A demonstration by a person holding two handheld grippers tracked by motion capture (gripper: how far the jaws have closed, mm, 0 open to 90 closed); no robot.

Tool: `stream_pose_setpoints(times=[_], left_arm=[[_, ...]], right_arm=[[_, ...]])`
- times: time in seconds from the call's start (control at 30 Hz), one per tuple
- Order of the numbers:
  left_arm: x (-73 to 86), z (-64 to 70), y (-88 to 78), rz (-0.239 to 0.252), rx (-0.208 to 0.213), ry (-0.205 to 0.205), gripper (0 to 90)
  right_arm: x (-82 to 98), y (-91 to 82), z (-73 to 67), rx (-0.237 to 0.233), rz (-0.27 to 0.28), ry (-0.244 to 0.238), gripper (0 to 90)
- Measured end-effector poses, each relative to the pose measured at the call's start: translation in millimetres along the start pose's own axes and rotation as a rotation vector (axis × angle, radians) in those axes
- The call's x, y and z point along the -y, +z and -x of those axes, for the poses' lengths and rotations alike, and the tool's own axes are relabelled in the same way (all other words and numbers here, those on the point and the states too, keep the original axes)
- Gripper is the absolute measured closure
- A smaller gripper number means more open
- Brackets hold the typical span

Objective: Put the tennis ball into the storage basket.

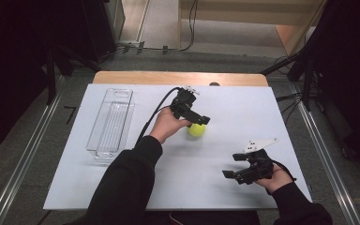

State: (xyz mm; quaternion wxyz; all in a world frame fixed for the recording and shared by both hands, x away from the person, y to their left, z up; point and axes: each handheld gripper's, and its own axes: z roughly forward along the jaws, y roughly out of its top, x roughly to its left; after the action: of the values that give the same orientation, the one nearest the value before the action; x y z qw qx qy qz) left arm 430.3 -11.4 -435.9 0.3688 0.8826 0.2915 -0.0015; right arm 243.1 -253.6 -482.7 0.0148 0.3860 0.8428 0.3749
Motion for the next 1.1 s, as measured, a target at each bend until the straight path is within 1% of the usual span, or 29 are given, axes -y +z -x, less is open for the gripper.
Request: stream_pose_setpoints(times=[0.27,0.5,0.73,0.8,0.87,0.97,1.1], left_arm=[[2.8,-0.8,6.5,-0.014,0.005,-0.001,0.2],[5.8,-1.9,10.4,-0.016,0.002,-0.012,0.2],[8.0,-0.5,15.6,-0.039,-0.004,0.006,0.2],[9.2,-0.7,16.7,-0.039,-0.003,0.002,0.2],[10.8,-1.1,17.6,-0.03,0.001,-0.007,0.2],[13.2,-2.0,19.6,-0.041,-0.002,-0.004,0.2],[16.0,-2.4,22.3,-0.041,-0.002,-0.006,0.2]], right_arm=[[0.2,-0.1,0.1,-0.001,0.0,-0.002,14.8],[0.8,-0.5,0.3,-0.001,0.002,-0.002,14.8],[0.9,-0.7,0.5,-0.001,0.002,-0.003,14.8],[0.9,-0.6,0.5,-0.002,0.002,-0.003,14.8],[0.9,-0.7,0.5,-0.002,0.002,-0.003,14.8],[0.9,-0.6,0.4,-0.001,0.002,-0.003,14.8],[0.7,-0.4,0.1,-0.002,0.001,-0.001,14.8]])
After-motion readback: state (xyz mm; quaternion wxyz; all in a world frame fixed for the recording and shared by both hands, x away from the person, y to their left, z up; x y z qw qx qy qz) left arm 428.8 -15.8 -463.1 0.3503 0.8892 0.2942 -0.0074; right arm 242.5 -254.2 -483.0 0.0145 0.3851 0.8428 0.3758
